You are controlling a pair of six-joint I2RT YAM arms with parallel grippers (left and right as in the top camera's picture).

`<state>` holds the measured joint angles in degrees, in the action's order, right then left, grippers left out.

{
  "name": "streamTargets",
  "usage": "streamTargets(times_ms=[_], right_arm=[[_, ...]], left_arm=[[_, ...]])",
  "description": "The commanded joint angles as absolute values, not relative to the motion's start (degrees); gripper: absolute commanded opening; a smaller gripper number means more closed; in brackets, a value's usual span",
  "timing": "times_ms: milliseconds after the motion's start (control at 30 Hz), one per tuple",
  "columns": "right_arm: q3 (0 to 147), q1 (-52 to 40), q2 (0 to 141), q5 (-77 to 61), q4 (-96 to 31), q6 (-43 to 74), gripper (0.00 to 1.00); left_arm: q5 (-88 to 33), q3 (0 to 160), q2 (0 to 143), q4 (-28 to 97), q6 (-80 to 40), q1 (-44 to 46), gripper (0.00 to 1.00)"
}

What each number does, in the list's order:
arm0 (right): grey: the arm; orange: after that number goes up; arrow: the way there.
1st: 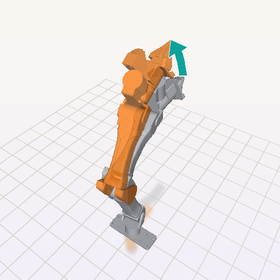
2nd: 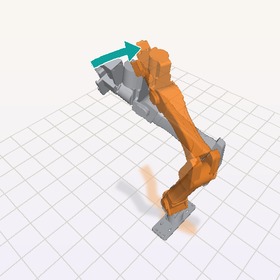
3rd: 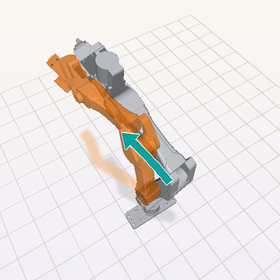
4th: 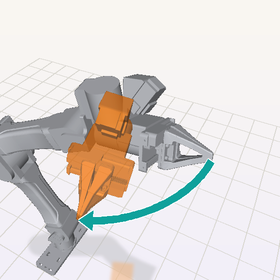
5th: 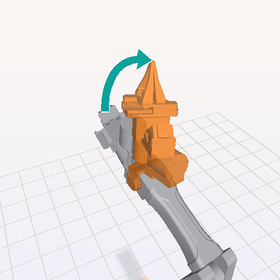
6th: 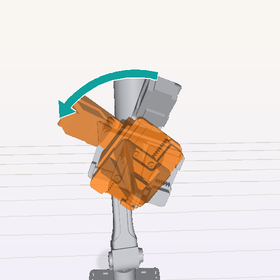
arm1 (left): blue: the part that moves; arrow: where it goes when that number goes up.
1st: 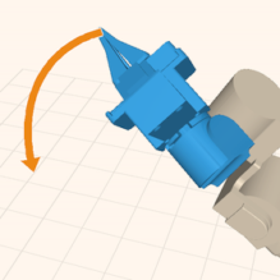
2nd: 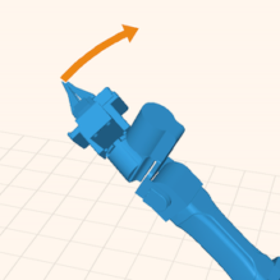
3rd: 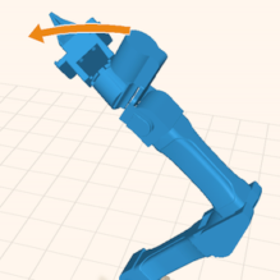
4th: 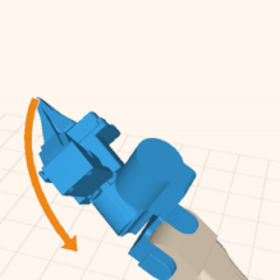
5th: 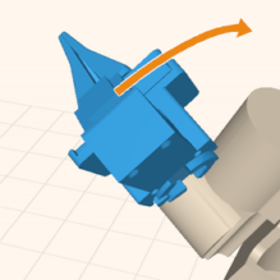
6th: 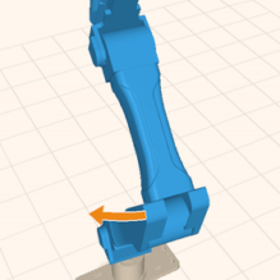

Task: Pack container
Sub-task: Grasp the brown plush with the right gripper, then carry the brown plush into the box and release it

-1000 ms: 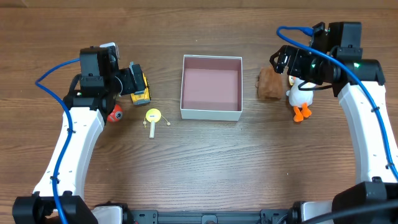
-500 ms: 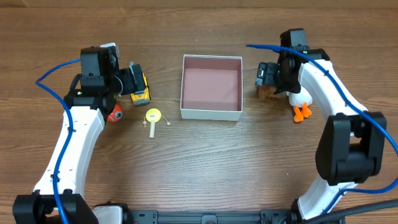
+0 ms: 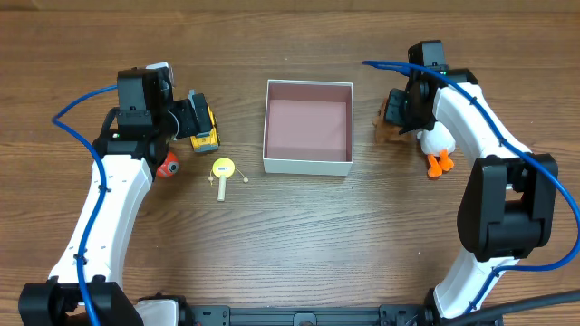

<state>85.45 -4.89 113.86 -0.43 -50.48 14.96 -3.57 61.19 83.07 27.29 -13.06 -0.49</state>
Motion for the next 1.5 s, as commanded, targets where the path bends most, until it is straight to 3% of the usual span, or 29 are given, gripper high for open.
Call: streamTargets(times_ms=[0,200,367,433,567,867,933,1033,1133,1167,1200,1233,1333,1467], right_arm=[[90.91,-4.89,110.30,2.94,-55.02,15.05,0.04],[100.73,-9.13,101.19,0.95,-64.42,15.14,0.04],[100.99,-18.13,98.15,-5.69,-64.99,20.14,0.04],[99.09,-24.95,99.50,-5.48,-61.58,22.68,0.04],[97.76,-30.15,103.81,-0.36,-58.33,29.98,0.04],[97.76,-34.46,117.01,-0.30,-50.59,37.98,0.04],[97.76,-34.50,119.61,-0.89,-48.01,37.06,0.22],[97.76,-34.50,120.51,-1.17,-46.96,34.26,0.29],[98.00,-34.50,120.14,-1.15,-46.96,34.04,0.48],[98.00,-34.50,119.77,-1.17,-47.05,34.00,0.56],[98.00,-34.50,119.20,-1.17,-47.09,32.93,0.72],[98.00,-34.50,118.48,-1.15,-46.98,30.87,0.79],[98.00,-34.37,115.48,1.28,-47.00,24.16,0.88],[98.00,-32.88,107.55,5.65,-47.81,22.26,0.93]], left_arm=[[-2.96,62.74,83.31,27.22,-11.55,-0.73,1.00],[-2.96,62.74,83.31,27.22,-11.55,-0.73,1.00],[-2.96,62.72,83.31,27.22,-11.55,-0.73,1.00],[-2.96,62.74,83.31,27.22,-11.55,-0.73,1.00],[-2.96,62.74,83.31,27.22,-11.55,-0.73,1.00],[-2.96,62.74,83.31,27.22,-11.55,-0.73,1.00],[-2.96,62.74,83.31,27.22,-11.55,-0.73,1.00],[-2.96,62.74,83.31,27.22,-11.55,-0.73,1.00],[-2.96,62.74,83.31,27.22,-11.55,-0.73,1.00],[-2.96,62.74,83.31,27.22,-11.55,-0.73,1.00],[-2.96,62.74,83.31,27.22,-11.55,-0.73,1.00],[-2.96,62.74,83.31,27.22,-11.55,-0.73,1.00],[-2.96,62.74,83.31,27.22,-11.55,-0.73,1.00],[-2.96,62.74,83.31,27.22,-11.55,-0.73,1.00]])
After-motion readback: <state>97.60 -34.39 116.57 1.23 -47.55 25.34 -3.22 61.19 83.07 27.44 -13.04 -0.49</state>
